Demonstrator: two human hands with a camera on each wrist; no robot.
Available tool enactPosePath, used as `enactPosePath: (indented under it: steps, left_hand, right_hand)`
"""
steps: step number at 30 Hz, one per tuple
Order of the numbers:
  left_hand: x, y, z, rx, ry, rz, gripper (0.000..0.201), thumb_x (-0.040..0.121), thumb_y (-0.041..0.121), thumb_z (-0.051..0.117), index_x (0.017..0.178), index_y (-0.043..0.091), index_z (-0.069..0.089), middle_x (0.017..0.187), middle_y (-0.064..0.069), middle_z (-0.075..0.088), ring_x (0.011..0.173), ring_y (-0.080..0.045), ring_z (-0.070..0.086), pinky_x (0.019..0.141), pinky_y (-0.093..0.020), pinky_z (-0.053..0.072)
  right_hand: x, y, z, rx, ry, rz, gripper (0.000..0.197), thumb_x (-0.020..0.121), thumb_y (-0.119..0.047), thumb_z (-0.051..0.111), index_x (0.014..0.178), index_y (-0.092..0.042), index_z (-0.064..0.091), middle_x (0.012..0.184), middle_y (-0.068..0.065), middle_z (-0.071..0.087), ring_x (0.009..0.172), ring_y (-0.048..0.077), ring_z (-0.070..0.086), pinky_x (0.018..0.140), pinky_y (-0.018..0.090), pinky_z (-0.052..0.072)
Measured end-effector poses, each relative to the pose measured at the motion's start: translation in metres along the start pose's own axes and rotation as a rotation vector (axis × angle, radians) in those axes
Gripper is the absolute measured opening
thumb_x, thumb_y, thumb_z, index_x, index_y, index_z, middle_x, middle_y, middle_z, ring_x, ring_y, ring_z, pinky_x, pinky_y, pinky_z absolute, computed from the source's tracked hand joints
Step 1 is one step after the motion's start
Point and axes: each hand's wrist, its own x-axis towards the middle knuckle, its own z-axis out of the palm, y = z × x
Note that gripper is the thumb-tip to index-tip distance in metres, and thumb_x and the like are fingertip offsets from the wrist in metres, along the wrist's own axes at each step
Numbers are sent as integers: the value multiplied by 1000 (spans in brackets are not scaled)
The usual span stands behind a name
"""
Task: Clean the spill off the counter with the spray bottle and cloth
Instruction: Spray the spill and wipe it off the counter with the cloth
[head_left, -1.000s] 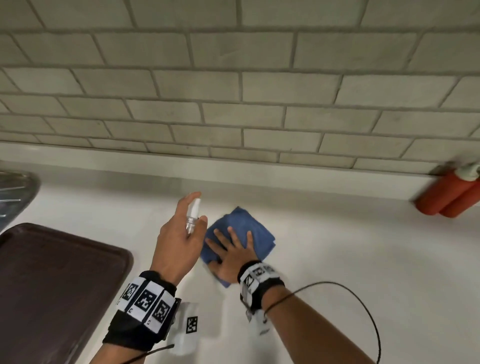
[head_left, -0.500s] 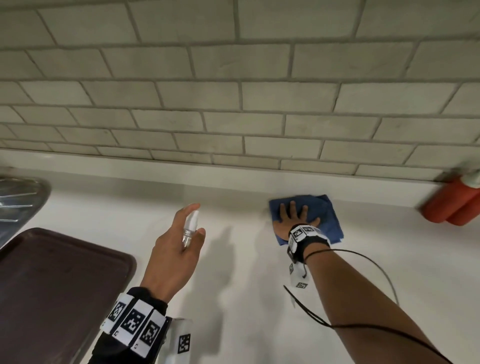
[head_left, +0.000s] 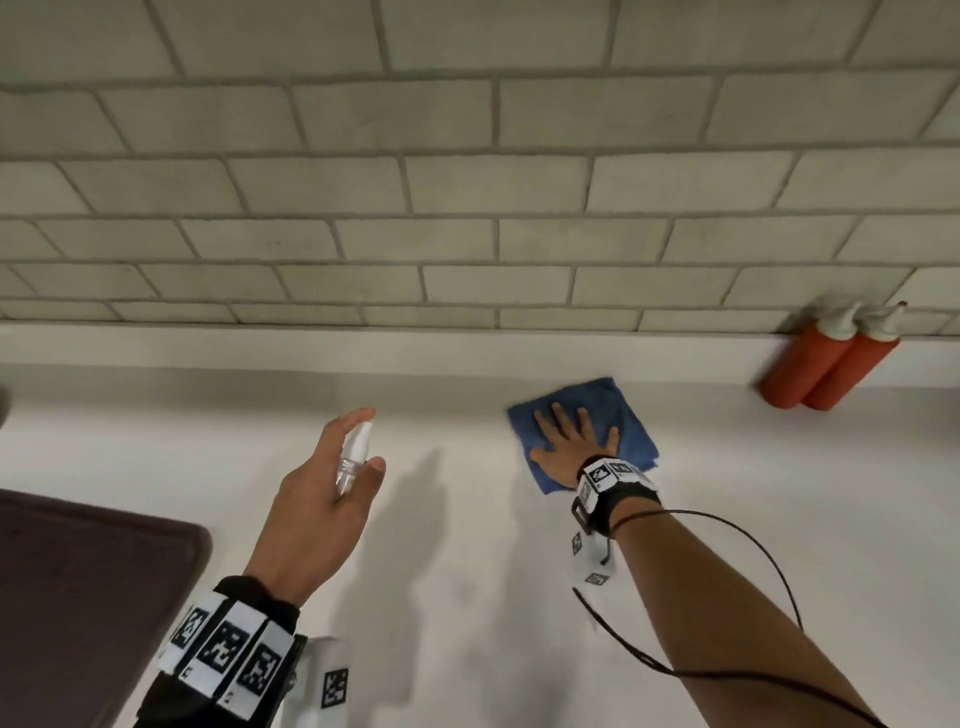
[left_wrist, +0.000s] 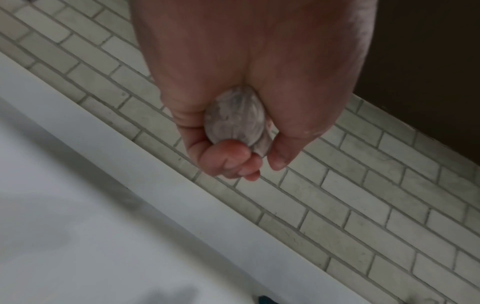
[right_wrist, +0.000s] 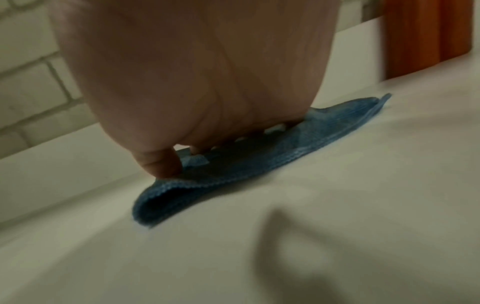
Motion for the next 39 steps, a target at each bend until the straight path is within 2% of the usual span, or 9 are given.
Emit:
enactPosePath:
  steps: [6,9,10,14,20,27,29,35,39]
  left_hand:
    - [-1,15,24,-7,-92,44,39,99,30,56,133,46,47,70,4,61,58,-5,54,59,-26,42]
    - [-1,21,31,-11,-122,57,38,99,32,56,131,50,47,72,7,61,57,-7,54,61,-26,42]
    - [-2,23,32,-15,-125,62,39,99,33,56,131,52,46,75,7,62,58,-9,55,62,-26,43]
    - [-12,20,27,-4,-172,58,38,98,35,57,126,57,46,86,6,67,59,-14,55,66,-30,49]
    - [-33,-4,1,26,-192,-12,37,98,34,58,128,55,47,87,8,67,60,-7,55,63,-23,45]
    - [-61,-38,-54,-24,-136,-61,38,99,31,57,128,53,48,84,-6,67,49,-5,49,57,-28,47]
    - [-71,-49,-74,-34,-126,-56,39,99,30,57,130,52,48,85,-7,67,48,-5,49,55,-27,46]
    - [-100,-97,-127,-80,-95,-51,40,98,30,60,128,55,50,94,-3,69,57,-5,54,61,-27,49]
    - [-117,-128,-145,-80,-135,-32,41,99,31,58,132,53,47,97,6,69,70,-4,61,67,-19,48]
  right_hand:
    - [-105,33,74,-72,0,-106,78,83,-66,-1,156,-39,-6,163,-9,-20,151,29,-16,111,66,-14]
    - [-158,24,115,-159,28,-121,66,88,-62,33,148,-38,42,159,-7,31,144,29,23,109,58,3]
    - [-162,25,114,-169,38,-125,64,88,-61,38,148,-40,42,159,-9,31,145,27,23,109,56,1]
    - [-99,33,62,-62,49,-99,67,98,-61,21,154,-43,-11,160,-15,-26,150,24,-22,113,64,-17]
    - [-57,-10,41,-73,-64,15,69,100,-55,21,156,-35,-14,162,-6,-27,148,32,-25,112,71,-10]
    - [-150,-135,139,-255,-83,-366,74,88,-61,-1,156,-34,-12,162,-5,-27,143,27,-34,110,70,-18]
    - [-152,-161,150,-267,-85,-409,69,93,-60,5,156,-37,-8,163,-9,-24,145,26,-32,109,68,-21]
    - [-100,-218,127,-172,-98,-188,68,100,-58,20,156,-36,-13,162,-7,-27,149,33,-24,112,70,-11]
    - [-164,-254,181,-227,-57,-277,72,91,-57,4,157,-32,-8,164,-3,-21,150,33,-20,110,70,-14]
